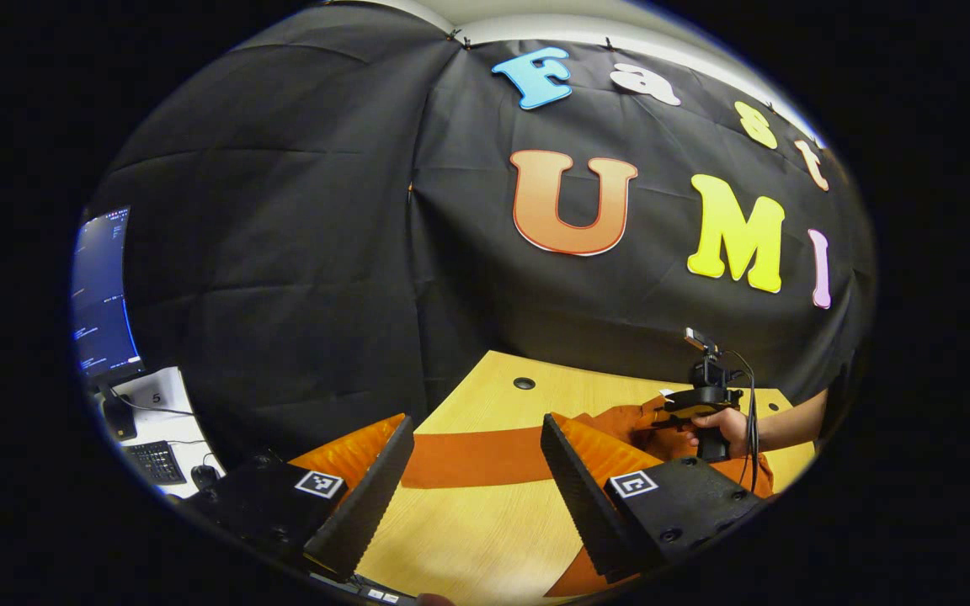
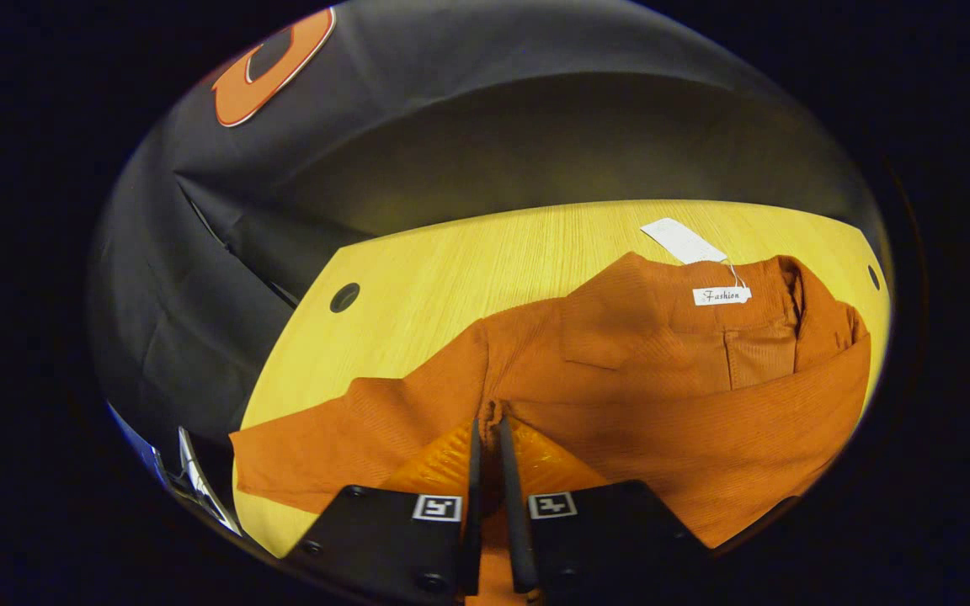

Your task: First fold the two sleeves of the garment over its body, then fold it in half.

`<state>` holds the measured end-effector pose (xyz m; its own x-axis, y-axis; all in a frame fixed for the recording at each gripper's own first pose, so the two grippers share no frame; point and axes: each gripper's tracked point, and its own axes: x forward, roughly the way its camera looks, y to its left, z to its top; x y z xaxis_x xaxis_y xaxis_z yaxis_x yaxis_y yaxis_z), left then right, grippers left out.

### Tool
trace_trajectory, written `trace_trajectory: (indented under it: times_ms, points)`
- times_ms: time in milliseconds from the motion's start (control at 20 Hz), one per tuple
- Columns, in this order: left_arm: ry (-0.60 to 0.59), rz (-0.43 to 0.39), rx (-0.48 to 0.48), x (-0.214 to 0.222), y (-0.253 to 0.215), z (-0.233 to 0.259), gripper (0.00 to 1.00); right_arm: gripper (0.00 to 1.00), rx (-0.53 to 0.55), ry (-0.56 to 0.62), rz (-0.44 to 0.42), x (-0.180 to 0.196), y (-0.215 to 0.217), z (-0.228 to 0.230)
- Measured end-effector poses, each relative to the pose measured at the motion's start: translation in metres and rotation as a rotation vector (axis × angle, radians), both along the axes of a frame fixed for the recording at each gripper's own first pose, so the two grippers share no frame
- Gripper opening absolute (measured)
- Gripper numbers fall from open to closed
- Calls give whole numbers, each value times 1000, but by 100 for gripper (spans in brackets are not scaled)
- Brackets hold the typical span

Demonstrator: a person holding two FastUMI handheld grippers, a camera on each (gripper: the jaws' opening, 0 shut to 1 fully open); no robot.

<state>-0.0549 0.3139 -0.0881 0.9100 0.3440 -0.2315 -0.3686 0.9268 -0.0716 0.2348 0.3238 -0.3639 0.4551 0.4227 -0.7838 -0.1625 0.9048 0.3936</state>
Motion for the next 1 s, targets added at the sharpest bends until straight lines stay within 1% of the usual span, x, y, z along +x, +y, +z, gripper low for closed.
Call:
trace_trajectory:
  times_ms: [50,100,150,200,250,400,550,650,700,800,900,1000]
  points:
    - [-1,0,6,2,1,0,99,22,13,-2,0,-1,2,4]
    - [1,-5,11,4,1,-1,99,49,24,-9,0,-3,0,10]
    - [3,-6,16,6,1,-3,99,48,33,-20,0,-3,-2,16]
    - [5,-11,13,8,2,-7,99,57,40,-35,-3,-4,-4,23]
    - [8,-9,5,10,3,-10,99,52,47,-48,-2,-7,-7,33]
    - [-12,-10,-51,19,8,-19,99,77,58,-103,12,-23,-21,72]
    - [-14,-41,-130,32,22,-38,98,77,136,-156,29,-52,-34,133]
    - [19,-45,-147,45,45,-59,99,77,174,-198,39,-72,-54,169]
    - [38,-42,-149,53,60,-69,97,77,187,-218,42,-83,-64,186]
    - [74,-51,-176,68,86,-94,97,77,198,-252,41,-105,-88,217]
    - [129,-103,-196,85,102,-122,99,77,199,-262,39,-126,-111,237]
    - [197,-132,-224,103,120,-154,99,77,188,-270,33,-142,-133,253]
